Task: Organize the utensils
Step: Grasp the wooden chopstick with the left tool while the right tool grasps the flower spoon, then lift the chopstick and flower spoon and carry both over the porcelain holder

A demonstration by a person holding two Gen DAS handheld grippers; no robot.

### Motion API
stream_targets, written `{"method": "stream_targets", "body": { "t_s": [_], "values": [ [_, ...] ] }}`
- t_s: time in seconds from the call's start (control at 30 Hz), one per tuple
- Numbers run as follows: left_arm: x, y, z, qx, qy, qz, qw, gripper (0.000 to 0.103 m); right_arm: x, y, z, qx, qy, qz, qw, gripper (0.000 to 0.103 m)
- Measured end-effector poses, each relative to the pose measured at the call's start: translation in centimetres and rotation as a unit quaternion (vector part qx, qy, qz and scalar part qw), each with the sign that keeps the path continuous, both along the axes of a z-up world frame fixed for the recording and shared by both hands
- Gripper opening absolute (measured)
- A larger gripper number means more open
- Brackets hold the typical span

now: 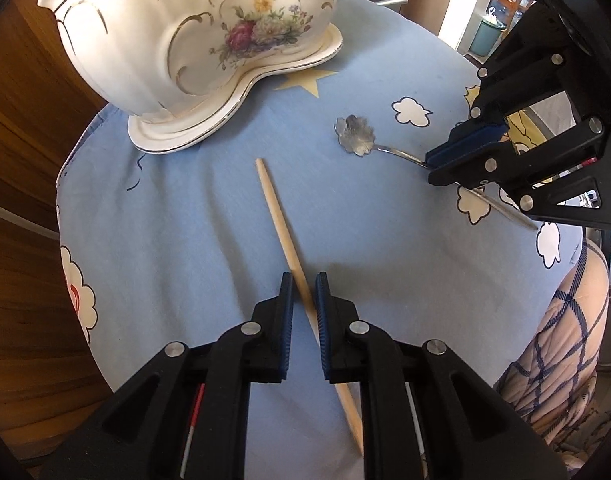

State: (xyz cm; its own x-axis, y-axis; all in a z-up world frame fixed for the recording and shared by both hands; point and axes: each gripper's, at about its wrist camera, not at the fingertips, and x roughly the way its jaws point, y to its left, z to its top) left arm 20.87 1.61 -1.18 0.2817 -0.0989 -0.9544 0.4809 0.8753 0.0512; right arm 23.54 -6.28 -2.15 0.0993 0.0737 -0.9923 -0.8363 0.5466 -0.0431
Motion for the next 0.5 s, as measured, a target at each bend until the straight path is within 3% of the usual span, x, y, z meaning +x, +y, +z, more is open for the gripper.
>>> {"method": "stream_targets", "body": {
  "t_s": [0.13, 0.33, 0.5],
  "values": [
    [-0.2, 0.8, -0.2, 0.000, -0.020, 0.010, 0.9997, 0.005, -0.9, -0.3, 0.0, 0.006, -0.017, 0.002, 1.000, 0.005],
    [-0.4, 2.4, 0.2, -0.031, -0.063, 0.042, 0.9966, 0.005, -1.2, -1.7, 0.5, 0.047, -0.050, -0.020, 0.997, 0.004],
    [-1.4, 3.9, 2.0, -0.068, -0.111, 0.069, 0.9891, 0.005, -2.2, -3.6, 2.3, 0.110, -0.077, -0.038, 0.990, 0.004]
  ]
}}
